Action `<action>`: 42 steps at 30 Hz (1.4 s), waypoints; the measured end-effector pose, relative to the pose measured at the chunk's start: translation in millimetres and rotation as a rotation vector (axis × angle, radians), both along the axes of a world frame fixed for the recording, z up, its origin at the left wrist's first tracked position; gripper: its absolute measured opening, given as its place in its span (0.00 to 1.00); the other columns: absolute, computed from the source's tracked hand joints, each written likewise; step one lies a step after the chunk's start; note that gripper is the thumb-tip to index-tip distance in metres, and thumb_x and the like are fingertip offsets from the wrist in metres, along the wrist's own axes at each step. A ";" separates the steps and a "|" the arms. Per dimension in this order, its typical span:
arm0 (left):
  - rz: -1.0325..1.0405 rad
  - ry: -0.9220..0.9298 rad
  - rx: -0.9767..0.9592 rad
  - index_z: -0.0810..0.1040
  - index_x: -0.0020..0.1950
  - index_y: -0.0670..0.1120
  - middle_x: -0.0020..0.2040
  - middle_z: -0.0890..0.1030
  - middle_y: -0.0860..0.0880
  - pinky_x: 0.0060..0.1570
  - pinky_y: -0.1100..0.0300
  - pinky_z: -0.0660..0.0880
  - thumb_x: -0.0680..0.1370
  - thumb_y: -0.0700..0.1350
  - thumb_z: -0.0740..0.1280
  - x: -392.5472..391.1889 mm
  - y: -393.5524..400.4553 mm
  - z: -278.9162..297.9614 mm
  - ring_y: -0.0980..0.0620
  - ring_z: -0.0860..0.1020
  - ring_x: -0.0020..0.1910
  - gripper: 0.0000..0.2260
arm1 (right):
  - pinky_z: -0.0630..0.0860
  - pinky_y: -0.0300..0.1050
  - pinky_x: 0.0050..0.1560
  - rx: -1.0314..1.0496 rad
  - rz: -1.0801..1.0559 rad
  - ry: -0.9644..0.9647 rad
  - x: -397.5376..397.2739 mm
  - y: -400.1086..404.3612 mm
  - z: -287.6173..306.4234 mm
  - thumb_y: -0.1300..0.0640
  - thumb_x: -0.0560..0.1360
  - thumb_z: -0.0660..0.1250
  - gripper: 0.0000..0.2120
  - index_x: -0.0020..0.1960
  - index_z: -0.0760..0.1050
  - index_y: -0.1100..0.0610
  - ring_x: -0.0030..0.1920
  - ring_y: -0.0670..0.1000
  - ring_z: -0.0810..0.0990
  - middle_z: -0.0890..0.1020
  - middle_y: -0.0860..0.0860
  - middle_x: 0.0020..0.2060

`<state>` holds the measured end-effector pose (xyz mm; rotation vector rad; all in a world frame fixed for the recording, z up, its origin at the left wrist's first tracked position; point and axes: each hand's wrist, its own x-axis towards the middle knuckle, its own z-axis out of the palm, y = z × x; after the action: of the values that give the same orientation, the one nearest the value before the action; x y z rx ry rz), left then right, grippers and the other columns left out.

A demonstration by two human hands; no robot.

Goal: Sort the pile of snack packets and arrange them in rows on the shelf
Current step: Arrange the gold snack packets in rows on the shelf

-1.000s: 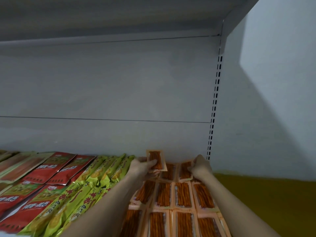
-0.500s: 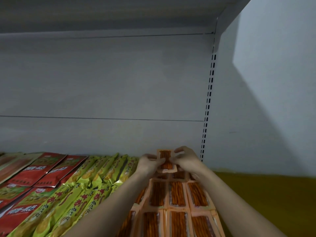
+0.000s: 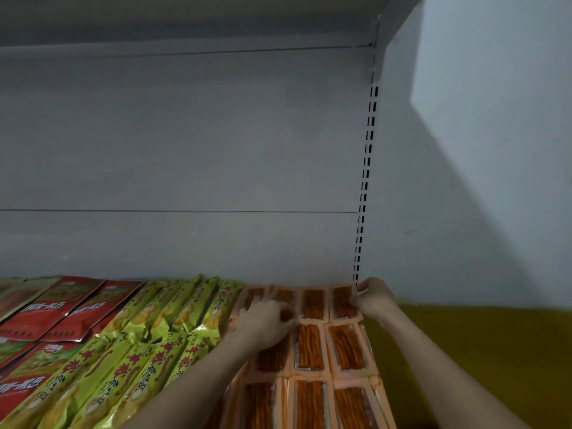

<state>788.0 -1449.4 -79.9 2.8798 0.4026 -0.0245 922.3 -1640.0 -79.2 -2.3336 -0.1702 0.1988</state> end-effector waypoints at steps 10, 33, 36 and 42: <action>0.013 -0.213 0.003 0.80 0.62 0.57 0.63 0.79 0.48 0.63 0.48 0.73 0.73 0.64 0.53 -18.7 39.1 27.9 0.43 0.75 0.65 0.25 | 0.77 0.48 0.51 -0.061 0.239 -0.348 -36.8 44.3 30.5 0.52 0.80 0.63 0.09 0.57 0.75 0.55 0.51 0.53 0.79 0.81 0.53 0.53; 0.846 -0.261 -0.003 0.78 0.66 0.56 0.64 0.81 0.50 0.61 0.49 0.75 0.79 0.67 0.57 -520.5 407.3 84.1 0.47 0.78 0.62 0.24 | 0.75 0.49 0.56 -0.070 1.297 -0.485 -469.9 529.3 97.6 0.40 0.81 0.58 0.21 0.60 0.78 0.54 0.58 0.54 0.78 0.81 0.52 0.58; 0.931 -0.252 -0.024 0.78 0.67 0.56 0.63 0.81 0.52 0.60 0.49 0.77 0.78 0.69 0.56 -589.9 442.7 86.2 0.49 0.78 0.61 0.26 | 0.75 0.49 0.54 -0.063 1.377 -0.474 -527.8 586.7 98.6 0.40 0.81 0.57 0.21 0.60 0.77 0.53 0.57 0.54 0.78 0.81 0.51 0.59; 1.072 -0.256 -0.023 0.79 0.64 0.58 0.60 0.82 0.53 0.57 0.49 0.77 0.79 0.69 0.56 -683.5 506.9 78.9 0.48 0.78 0.60 0.23 | 0.69 0.46 0.46 -0.085 1.496 -0.481 -620.0 683.3 85.1 0.39 0.81 0.56 0.21 0.57 0.78 0.54 0.56 0.56 0.78 0.82 0.54 0.55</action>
<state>104.5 -942.5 -1.0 2.2288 1.7528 0.4953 302.3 -956.6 5.9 -1.7998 -2.1154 0.3385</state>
